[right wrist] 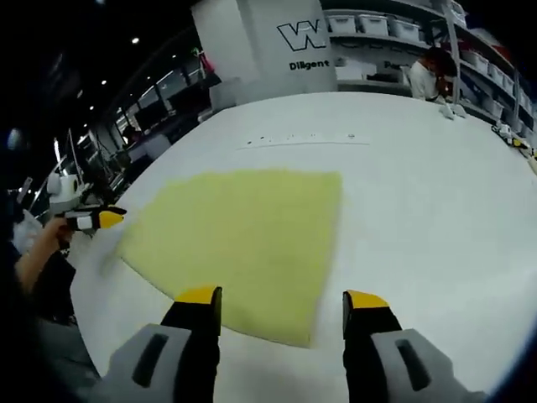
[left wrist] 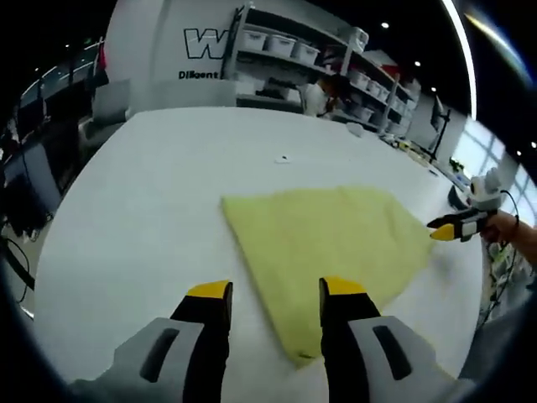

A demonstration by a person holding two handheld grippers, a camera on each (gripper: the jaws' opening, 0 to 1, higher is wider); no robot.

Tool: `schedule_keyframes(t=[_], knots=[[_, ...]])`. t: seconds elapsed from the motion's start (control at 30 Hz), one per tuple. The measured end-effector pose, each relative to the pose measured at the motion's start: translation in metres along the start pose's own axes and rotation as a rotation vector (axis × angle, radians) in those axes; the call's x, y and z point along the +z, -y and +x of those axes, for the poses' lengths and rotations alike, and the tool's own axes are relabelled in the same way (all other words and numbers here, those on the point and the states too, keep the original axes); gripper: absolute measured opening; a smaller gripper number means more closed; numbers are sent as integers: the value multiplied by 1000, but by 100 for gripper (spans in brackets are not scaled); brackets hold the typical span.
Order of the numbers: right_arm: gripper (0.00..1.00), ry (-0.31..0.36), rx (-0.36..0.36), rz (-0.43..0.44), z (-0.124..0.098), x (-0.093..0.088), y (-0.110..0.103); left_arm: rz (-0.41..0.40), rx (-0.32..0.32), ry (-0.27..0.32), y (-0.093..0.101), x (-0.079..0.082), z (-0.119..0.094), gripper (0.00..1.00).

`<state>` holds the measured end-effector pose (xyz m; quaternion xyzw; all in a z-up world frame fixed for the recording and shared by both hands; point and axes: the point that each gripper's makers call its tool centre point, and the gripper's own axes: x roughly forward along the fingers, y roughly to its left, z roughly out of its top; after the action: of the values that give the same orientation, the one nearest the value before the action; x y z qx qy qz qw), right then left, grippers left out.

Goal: Fold the garment on the visible template until the final outline fits inside the template.

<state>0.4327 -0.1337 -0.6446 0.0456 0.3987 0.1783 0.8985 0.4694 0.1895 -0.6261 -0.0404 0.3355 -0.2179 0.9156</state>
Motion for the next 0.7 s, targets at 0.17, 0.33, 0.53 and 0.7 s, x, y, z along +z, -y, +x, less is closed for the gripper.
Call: schedule_keyframes(t=[0.17, 0.33, 0.53, 0.7], knots=[[46, 5, 15, -11, -1, -5, -3, 49, -28, -1, 8, -13, -5, 43], [44, 3, 17, -14, -2, -11, -3, 50, -31, -22, 10, -27, -7, 40], [36, -10, 17, -8, 1, -20, 5, 73, -61, -57, 18, -45, -13, 38], [29, -25, 15, -7, 1, -28, 7, 68, -77, -68, 20, -54, -17, 30]])
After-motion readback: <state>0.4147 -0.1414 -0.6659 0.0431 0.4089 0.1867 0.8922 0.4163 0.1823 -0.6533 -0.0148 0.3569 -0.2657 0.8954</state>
